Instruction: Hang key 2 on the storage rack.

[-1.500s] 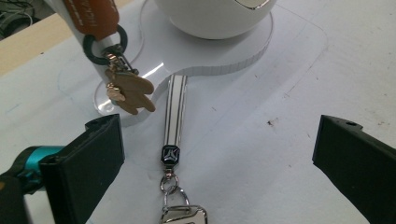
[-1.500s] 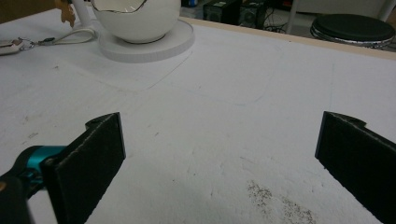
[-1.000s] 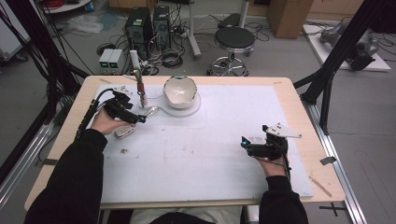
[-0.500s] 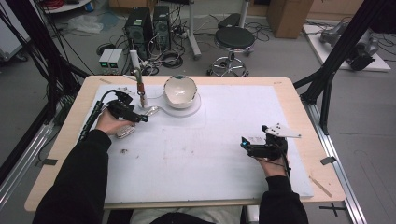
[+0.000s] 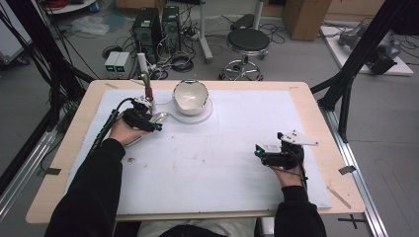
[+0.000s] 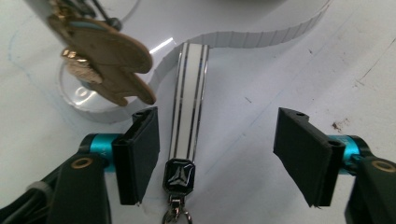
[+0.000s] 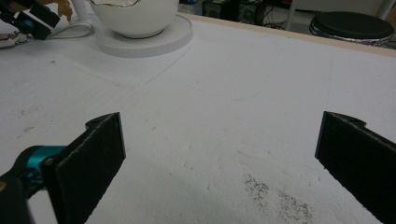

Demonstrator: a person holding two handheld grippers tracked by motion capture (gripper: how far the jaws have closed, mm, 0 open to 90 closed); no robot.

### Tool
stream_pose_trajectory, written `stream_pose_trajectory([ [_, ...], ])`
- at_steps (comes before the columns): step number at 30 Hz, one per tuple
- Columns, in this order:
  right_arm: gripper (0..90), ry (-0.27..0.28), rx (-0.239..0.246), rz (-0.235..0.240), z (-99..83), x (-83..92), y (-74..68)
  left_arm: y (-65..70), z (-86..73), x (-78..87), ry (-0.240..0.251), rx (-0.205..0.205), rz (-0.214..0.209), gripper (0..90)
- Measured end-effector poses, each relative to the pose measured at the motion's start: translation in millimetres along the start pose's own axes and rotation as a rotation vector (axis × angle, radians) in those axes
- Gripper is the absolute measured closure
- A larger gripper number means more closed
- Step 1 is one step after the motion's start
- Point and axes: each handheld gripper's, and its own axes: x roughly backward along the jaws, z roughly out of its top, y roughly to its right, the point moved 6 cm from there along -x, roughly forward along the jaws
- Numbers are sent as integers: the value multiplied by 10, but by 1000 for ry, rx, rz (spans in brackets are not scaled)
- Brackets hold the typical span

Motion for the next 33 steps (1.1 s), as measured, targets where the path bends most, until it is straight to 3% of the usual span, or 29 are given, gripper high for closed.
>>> stream_pose_trajectory([
  [7,6,-2,0,-3,-1,4,5,15,48,-57,21,8,3,405],
  [12,6,-2,4,-1,-3,-4,4,-4,90,-94,-3,-12,48,422],
  [17,6,-6,3,-1,-5,1,5,12,74,-174,-40,-30,51,453],
  [19,6,-7,5,-2,-7,0,8,14,77,-178,-35,-25,48,480],
  [21,6,-7,7,0,-7,-3,7,3,85,-167,-35,-40,76,573],
  [24,6,-8,11,-1,-7,-5,5,5,81,-159,-37,-63,87,724],
  [29,6,-8,11,-2,-9,-4,7,45,99,-101,-41,-121,101,746],
  [33,6,-5,14,-5,-5,2,9,72,141,7,-20,-138,89,747],
])
